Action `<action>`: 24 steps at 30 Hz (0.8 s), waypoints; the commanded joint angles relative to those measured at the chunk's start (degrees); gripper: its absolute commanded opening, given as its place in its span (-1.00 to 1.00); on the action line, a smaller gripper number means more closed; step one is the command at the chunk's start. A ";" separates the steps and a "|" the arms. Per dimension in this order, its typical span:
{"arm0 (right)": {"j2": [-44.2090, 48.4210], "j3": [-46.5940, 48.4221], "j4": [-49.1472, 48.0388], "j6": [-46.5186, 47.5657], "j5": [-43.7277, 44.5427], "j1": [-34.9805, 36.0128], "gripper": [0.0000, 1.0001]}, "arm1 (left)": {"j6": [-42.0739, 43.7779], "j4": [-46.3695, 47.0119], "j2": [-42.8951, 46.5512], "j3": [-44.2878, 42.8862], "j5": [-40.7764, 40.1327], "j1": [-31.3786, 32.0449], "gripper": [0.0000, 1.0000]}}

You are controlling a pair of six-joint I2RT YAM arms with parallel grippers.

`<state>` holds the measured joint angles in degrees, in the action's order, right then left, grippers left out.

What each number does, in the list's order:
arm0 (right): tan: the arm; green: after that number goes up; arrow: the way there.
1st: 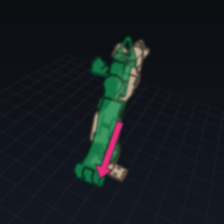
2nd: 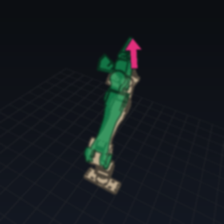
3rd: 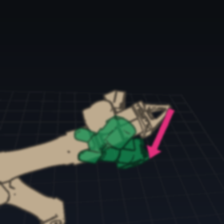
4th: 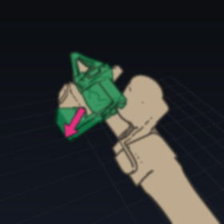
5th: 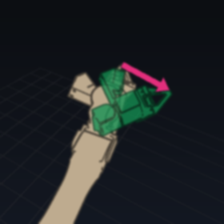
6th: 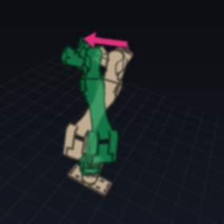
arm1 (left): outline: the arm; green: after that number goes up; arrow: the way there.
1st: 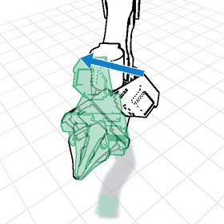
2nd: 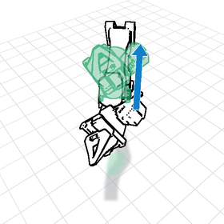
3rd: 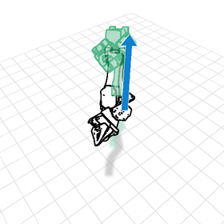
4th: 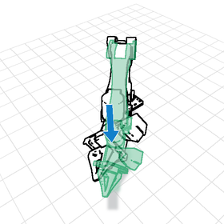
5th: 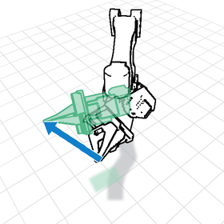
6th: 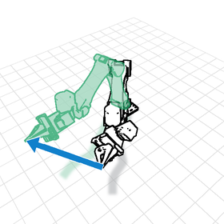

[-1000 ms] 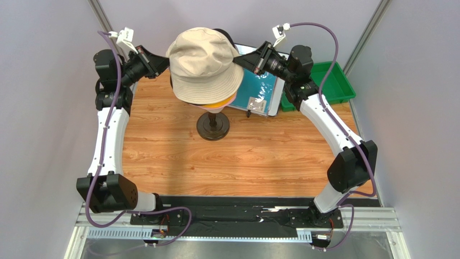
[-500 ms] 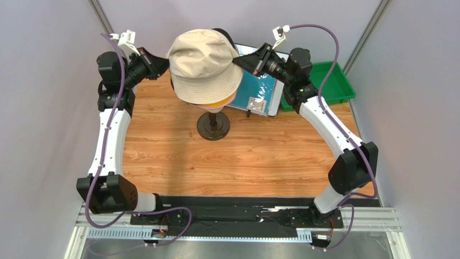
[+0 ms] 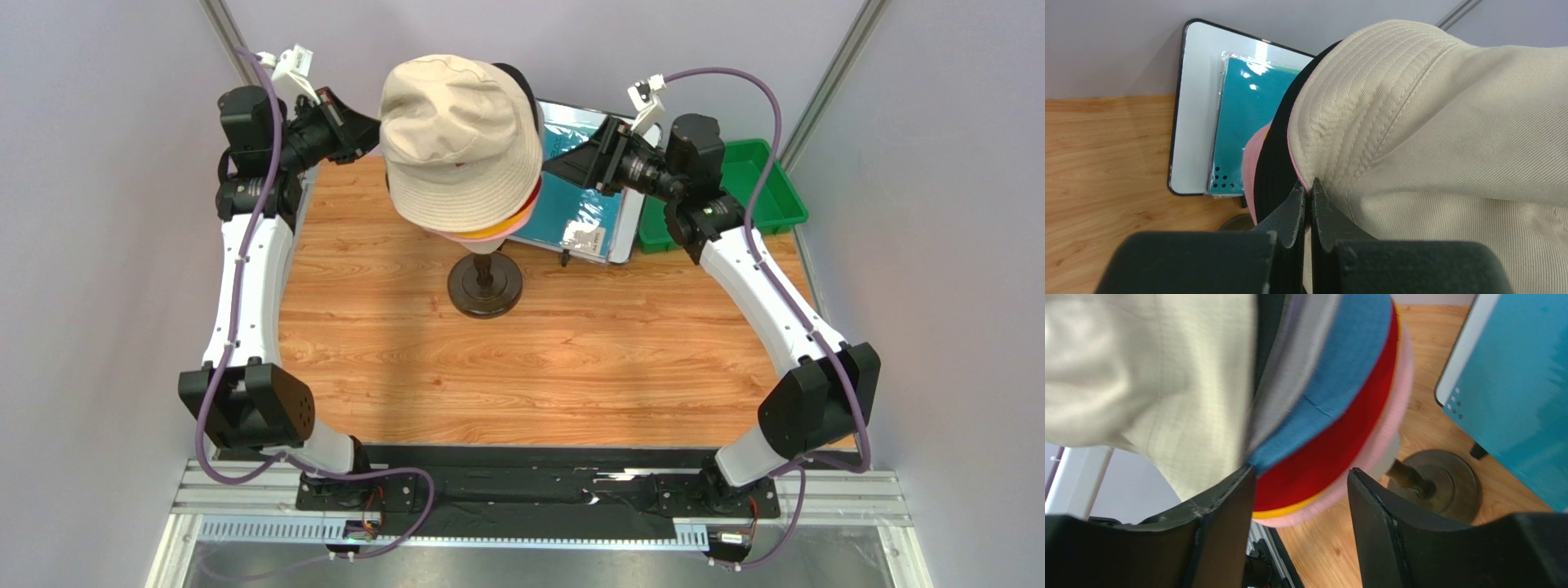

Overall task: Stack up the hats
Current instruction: Stack the hat on the hat.

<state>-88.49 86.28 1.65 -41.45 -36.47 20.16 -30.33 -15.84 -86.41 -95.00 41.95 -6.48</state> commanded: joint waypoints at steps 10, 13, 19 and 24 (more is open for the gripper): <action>-0.72 10.49 -5.06 2.17 -5.45 -3.20 0.17 | 10.98 -9.65 -11.32 -15.82 1.11 6.21 -1.00; -1.16 11.10 -10.08 0.16 -4.40 -3.29 0.17 | 12.57 -10.09 -13.08 -18.02 1.38 8.31 -1.00; -6.86 18.64 -11.50 -2.23 -5.89 -3.29 0.15 | 12.92 -10.53 -13.96 -19.08 1.29 9.29 -1.00; -12.14 24.45 -8.60 -2.32 -6.16 -3.20 0.15 | 13.63 -10.44 -12.56 -18.29 1.20 9.47 -1.00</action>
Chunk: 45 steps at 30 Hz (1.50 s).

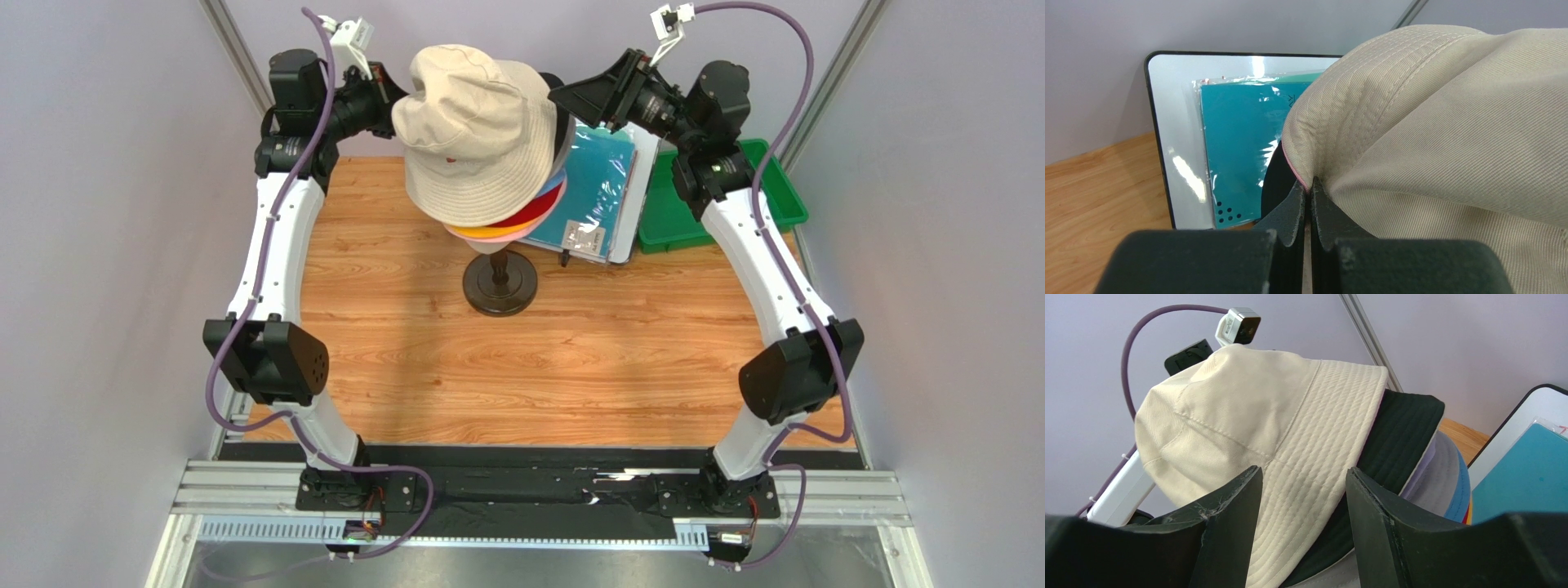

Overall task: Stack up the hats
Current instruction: Stack the hat on the hat.

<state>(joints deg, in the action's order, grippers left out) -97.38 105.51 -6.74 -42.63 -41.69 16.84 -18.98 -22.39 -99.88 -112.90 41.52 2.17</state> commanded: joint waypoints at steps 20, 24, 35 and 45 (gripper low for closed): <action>-6.85 3.21 -11.36 -10.89 -7.61 3.29 0.14 | 3.07 -4.59 2.40 -1.27 1.20 1.78 -1.00; -7.56 2.50 -14.34 -14.22 -8.93 3.90 0.12 | 3.42 -4.68 2.76 -1.44 0.58 2.74 -1.00; -7.22 2.16 -3.47 -11.78 -1.92 3.55 -1.00 | 4.92 -4.85 4.25 0.75 -0.38 3.45 -1.00; -0.09 -11.82 3.83 -6.77 5.47 1.88 -1.00 | 2.99 -1.78 7.50 5.41 -2.66 3.36 -1.00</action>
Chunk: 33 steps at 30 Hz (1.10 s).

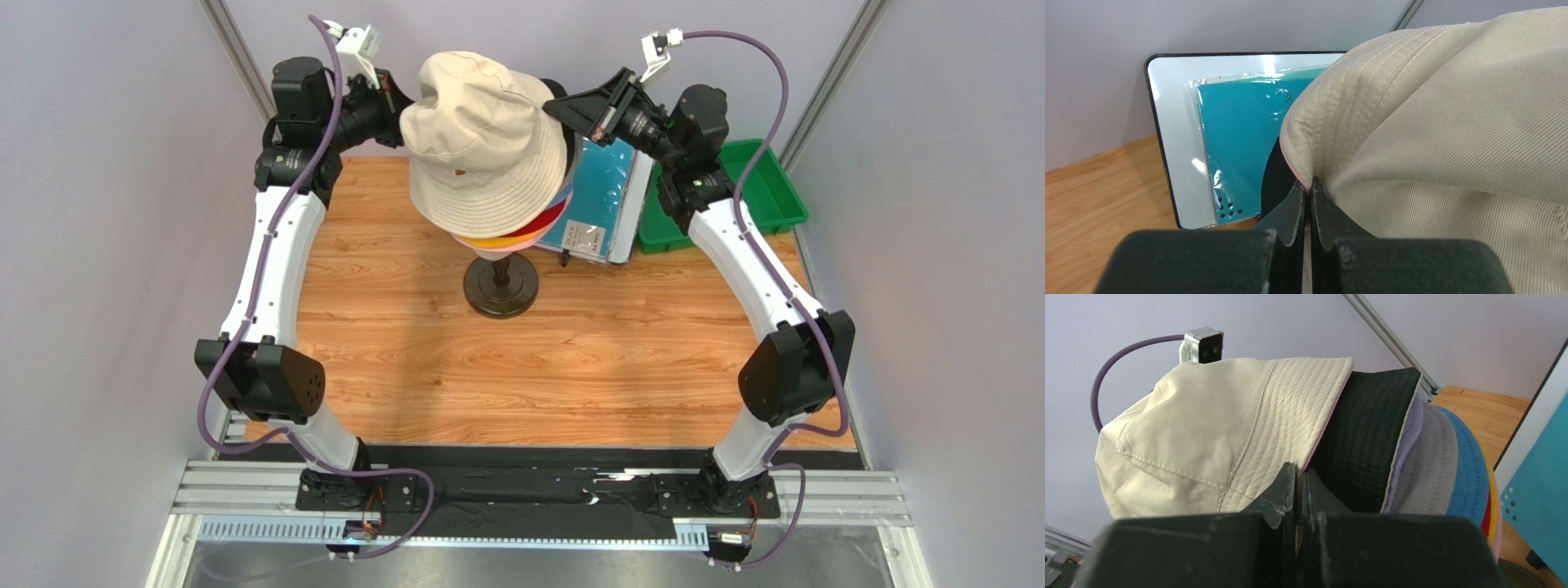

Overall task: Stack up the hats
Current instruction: Stack the hat on the hat.

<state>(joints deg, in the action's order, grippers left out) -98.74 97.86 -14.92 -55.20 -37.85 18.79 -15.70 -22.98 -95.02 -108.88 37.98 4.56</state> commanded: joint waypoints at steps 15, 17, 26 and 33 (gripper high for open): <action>1.01 -6.28 23.09 15.47 12.18 0.02 -1.00 | -2.40 -0.57 -2.45 -0.28 0.52 1.07 -1.00; 0.74 -6.11 23.53 15.82 12.27 0.28 -1.00 | -2.40 -0.57 -2.71 -0.28 0.61 1.07 -1.00; 0.03 -7.68 27.05 18.81 15.52 1.08 -1.00 | -3.28 -0.84 -4.82 0.60 0.78 1.07 -0.95; 1.97 -9.54 24.06 16.62 12.63 1.96 -1.00 | -3.98 0.65 -1.14 3.75 -0.09 0.98 -0.11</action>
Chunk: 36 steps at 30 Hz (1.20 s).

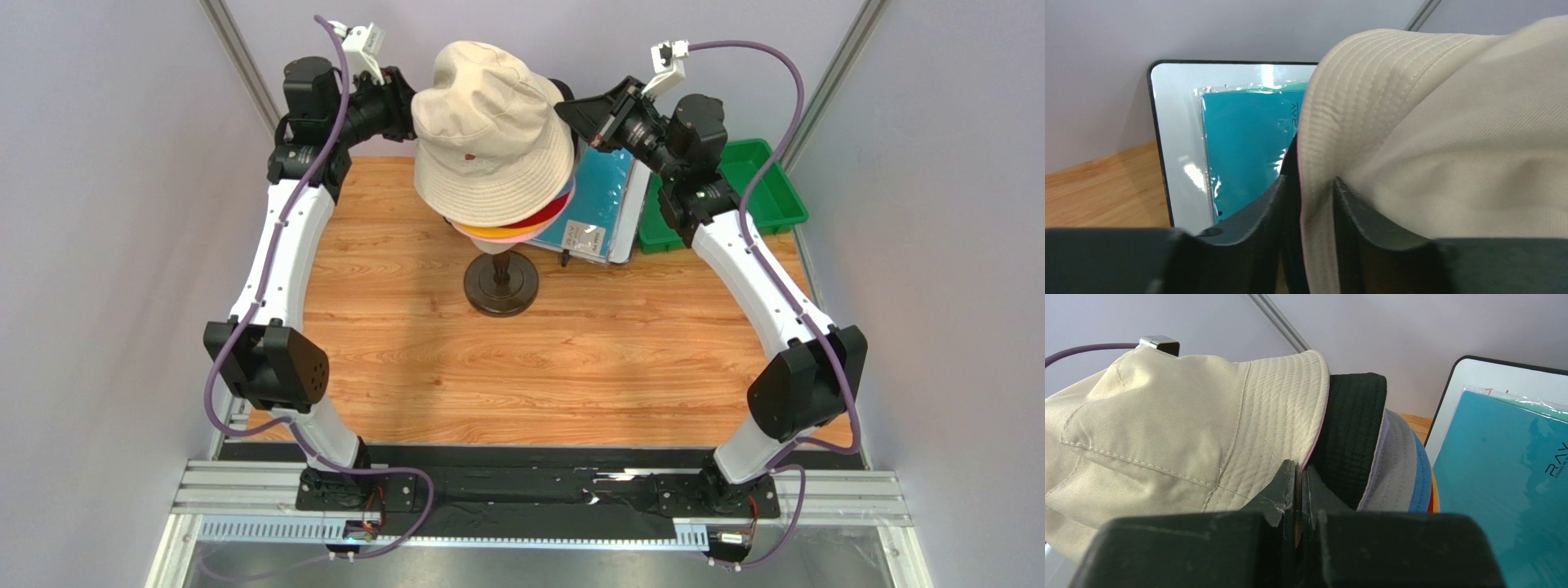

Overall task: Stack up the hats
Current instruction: Stack the hat on the hat.

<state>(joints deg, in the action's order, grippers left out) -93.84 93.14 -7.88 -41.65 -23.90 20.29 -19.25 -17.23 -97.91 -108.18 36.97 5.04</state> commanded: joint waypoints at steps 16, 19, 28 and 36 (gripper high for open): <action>-1.43 -2.88 21.85 6.23 4.56 1.59 -0.90 | -7.66 -8.07 21.96 21.68 -20.17 -9.96 0.87; -1.08 -2.00 22.12 6.93 5.00 1.59 -0.62 | -3.36 -9.74 26.18 24.85 -24.31 -10.05 0.89; 1.20 -0.33 21.15 7.98 4.99 1.42 0.44 | 2.98 -14.05 34.44 28.46 -27.12 -10.05 0.91; 8.93 -5.07 19.66 6.41 6.15 -4.02 1.00 | 7.55 -11.08 43.85 36.10 -30.29 -10.05 0.94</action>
<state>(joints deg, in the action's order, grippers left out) -90.19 92.51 5.96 -37.19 -17.26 19.16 -15.99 -30.59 -57.82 -74.50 8.58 -4.99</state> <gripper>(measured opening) 0.974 0.967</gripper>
